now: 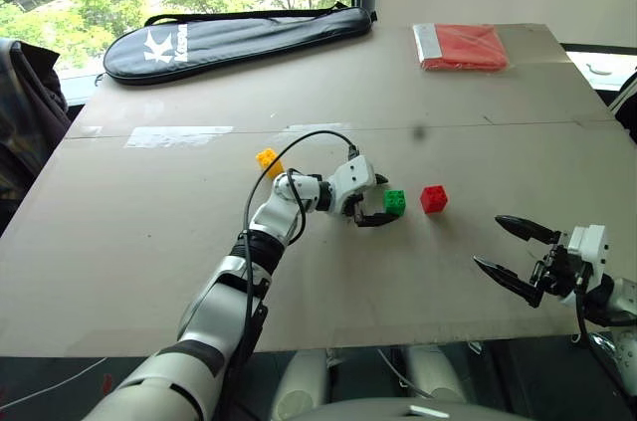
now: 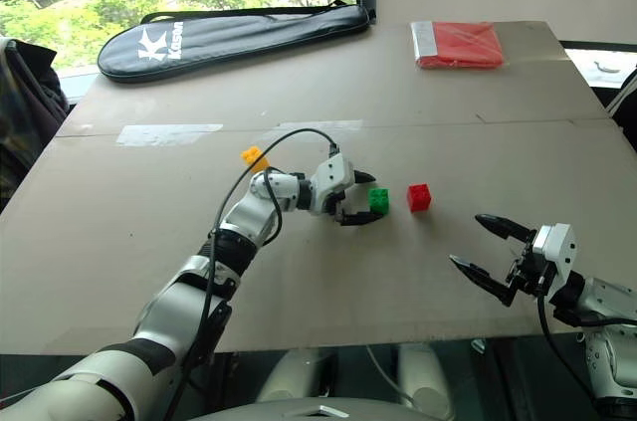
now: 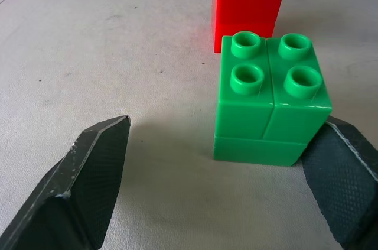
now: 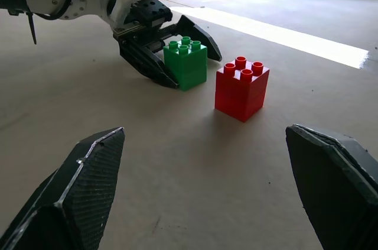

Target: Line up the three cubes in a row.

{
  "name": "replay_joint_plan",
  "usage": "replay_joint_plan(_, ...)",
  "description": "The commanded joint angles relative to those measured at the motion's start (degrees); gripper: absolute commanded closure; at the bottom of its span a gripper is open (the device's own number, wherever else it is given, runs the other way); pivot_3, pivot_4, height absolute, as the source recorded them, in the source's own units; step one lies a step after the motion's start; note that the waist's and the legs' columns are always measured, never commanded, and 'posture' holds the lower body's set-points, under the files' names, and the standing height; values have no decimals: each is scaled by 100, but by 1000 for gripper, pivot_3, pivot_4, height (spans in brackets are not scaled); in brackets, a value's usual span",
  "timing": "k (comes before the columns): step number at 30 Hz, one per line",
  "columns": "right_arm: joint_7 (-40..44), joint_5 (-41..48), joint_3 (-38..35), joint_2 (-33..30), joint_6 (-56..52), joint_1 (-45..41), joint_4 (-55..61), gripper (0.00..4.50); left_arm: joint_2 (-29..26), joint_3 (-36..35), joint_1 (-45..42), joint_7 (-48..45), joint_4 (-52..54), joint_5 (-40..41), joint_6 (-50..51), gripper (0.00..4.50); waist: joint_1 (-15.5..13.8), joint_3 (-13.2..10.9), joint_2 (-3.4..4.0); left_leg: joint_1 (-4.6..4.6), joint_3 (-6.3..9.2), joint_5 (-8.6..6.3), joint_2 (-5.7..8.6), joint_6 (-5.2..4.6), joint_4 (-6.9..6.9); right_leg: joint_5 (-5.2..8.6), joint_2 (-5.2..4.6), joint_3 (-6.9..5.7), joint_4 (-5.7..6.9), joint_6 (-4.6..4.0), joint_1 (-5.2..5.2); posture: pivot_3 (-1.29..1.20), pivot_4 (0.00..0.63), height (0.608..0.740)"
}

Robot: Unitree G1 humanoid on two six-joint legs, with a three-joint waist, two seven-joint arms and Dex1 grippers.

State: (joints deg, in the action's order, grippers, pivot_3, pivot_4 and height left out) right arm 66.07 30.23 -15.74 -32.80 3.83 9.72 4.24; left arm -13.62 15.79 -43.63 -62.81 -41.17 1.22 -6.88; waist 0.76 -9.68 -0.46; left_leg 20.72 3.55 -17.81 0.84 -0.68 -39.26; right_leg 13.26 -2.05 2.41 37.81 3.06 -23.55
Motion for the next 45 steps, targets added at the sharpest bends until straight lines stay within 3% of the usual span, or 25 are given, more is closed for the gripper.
replay_joint_plan(1, 61, 72, -32, -15, 121, -39, 38, 0, -36, -62, -23, -80, 108, 31, -125, 101, 1, 0, 0, 0, 0, 0, 0, 0, 0, 0, 0, 0, 0, 0, 0, 0, 150, 740)
replay_joint_plan(9, 134, 66, -27, -6, 203, -52, -61, 0, -397, -221, 173, -562, 1181, 422, 138, 101, 3, 0, 0, 0, 1, 0, -1, 0, 0, 0, 0, 0, 0, 0, 0, 0, 150, 740)
replay_joint_plan(17, 340, 239, -37, 1, 255, -153, -127, 0, -1224, -1071, 911, -695, 3960, 1874, 1720, 101, 27, 0, 3, 0, 4, 0, -17, 1, 1, 0, -2, 2, 1, -1, -2, 0, 150, 740)
replay_joint_plan(21, 397, 410, -80, 57, 226, -239, -130, 0, -1446, -1842, 1761, 497, 4841, 1910, 2239, 101, 20, 3, 9, -8, 1, 0, -28, 1, 2, 0, -3, 6, 3, -1, 0, 0, 150, 740)
replay_joint_plan(28, 480, 789, -59, 74, 8, -401, 99, 0, -545, -3007, 3660, 3441, 6020, 1308, 2530, 101, -16, 2, 8, -4, 3, 0, -27, 1, 2, 0, -18, 3, -3, -1, -1, 0, 150, 740)
replay_joint_plan(31, 449, 765, 19, 82, -70, -558, 66, 0, -176, -2830, 4111, 4344, 5840, 598, 2249, 101, -62, 3, 5, -2, 8, 0, -23, 1, 2, -1, -23, -4, -3, -1, 0, 0, 150, 740)
replay_joint_plan(34, 498, 694, 124, 71, -119, -674, 48, 0, 113, -2545, 3950, 5045, 5321, 23, 1962, 101, -126, 3, 5, -4, 12, 0, -12, 2, 2, -1, -23, -7, -2, -1, 3, 0, 150, 740)
replay_joint_plan(45, 425, 665, 121, 37, -223, -783, 111, 0, 771, -1881, 2952, 5927, 4079, -473, 1787, 101, -149, 4, 4, -3, 8, 1, -4, 4, 1, -2, -21, -7, -2, 0, 4, 0, 150, 740)
